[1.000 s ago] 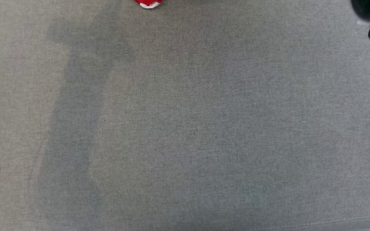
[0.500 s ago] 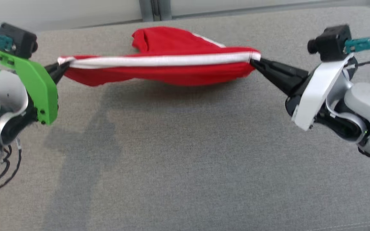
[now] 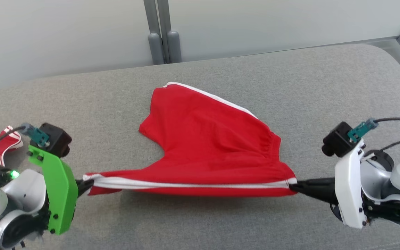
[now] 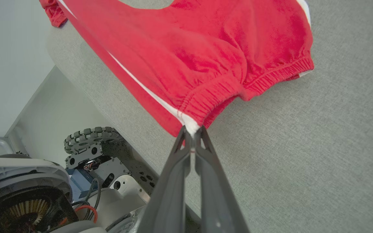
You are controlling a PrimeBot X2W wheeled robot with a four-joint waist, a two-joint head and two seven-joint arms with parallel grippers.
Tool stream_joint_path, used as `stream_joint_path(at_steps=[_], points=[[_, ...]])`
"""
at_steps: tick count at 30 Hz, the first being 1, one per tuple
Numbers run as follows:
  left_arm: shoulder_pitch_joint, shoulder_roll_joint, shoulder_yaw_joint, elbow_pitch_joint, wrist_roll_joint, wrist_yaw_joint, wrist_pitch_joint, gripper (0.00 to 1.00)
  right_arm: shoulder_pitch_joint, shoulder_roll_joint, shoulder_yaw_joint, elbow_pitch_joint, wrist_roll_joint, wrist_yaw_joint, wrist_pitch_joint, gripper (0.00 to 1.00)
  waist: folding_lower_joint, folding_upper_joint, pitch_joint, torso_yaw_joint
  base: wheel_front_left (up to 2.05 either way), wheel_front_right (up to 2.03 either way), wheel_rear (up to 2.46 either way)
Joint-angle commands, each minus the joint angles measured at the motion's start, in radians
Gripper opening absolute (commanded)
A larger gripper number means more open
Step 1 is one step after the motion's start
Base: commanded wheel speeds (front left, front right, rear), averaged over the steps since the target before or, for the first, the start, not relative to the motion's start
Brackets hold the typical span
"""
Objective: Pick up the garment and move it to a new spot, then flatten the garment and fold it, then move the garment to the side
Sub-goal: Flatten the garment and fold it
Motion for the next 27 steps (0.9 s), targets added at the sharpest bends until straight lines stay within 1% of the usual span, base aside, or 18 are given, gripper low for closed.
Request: stream_joint_path(at_steps=[1,5,8,11,13,14,17,22,27], points=[[0.033,0.038,-0.004,-0.037,-0.024,0.026,0.026,0.0,0.036,-0.025,0.0,-0.02,0.014,-0.002,0.038,0.0,0.0001,-0.0001,-0.009,-0.014,0.0,0.0,0.0],[0.069,0.089,-0.005,-0.138,-0.072,0.066,0.066,0.0,0.072,-0.063,0.0,-0.075,0.055,-0.002,0.089,0.0,0.0001,-0.0001,0.004,-0.026,0.0,0.0,0.0],[0.07,0.111,0.01,-0.178,-0.092,0.086,0.071,0.0,0.079,-0.063,-0.01,-0.107,0.075,-0.002,0.085,0.0,0.0001,-0.0001,0.027,-0.035,0.0,0.0,0.0],[0.031,0.101,0.029,-0.176,-0.117,0.081,0.091,0.0,0.062,-0.049,-0.035,-0.117,0.073,-0.002,0.056,0.0,0.0001,-0.0001,0.065,-0.042,0.0,0.0,0.0],[-0.008,0.103,0.031,-0.151,-0.095,0.069,0.124,0.0,0.053,-0.038,-0.057,-0.112,0.081,-0.002,0.03,0.0,0.0001,-0.0001,0.092,-0.048,0.0,0.0,0.0],[-0.025,0.094,0.031,-0.138,-0.091,0.061,0.141,0.0,0.05,-0.035,-0.067,-0.106,0.085,-0.002,0.017,0.0,0.0001,-0.0001,0.104,-0.048,0.0,0.0,0.0],[-0.102,0.041,0.041,-0.074,-0.101,0.033,0.192,0.0,0.044,-0.031,-0.098,-0.087,0.096,-0.002,-0.022,0.0,0.0001,-0.0001,0.151,-0.053,0.0,0.0,0.0],[-0.234,-0.034,0.046,0.021,-0.086,-0.002,0.28,0.0,0.027,-0.022,-0.15,-0.078,0.131,-0.002,-0.068,0.0,0.0001,-0.0001,0.233,-0.081,0.0,0.0,0.0],[-0.362,-0.108,0.054,0.118,-0.062,-0.03,0.335,0.0,-0.007,0.016,-0.191,-0.075,0.162,-0.001,-0.102,0.0,0.0001,-0.0001,0.32,-0.124,0.0,0.0,0.0]])
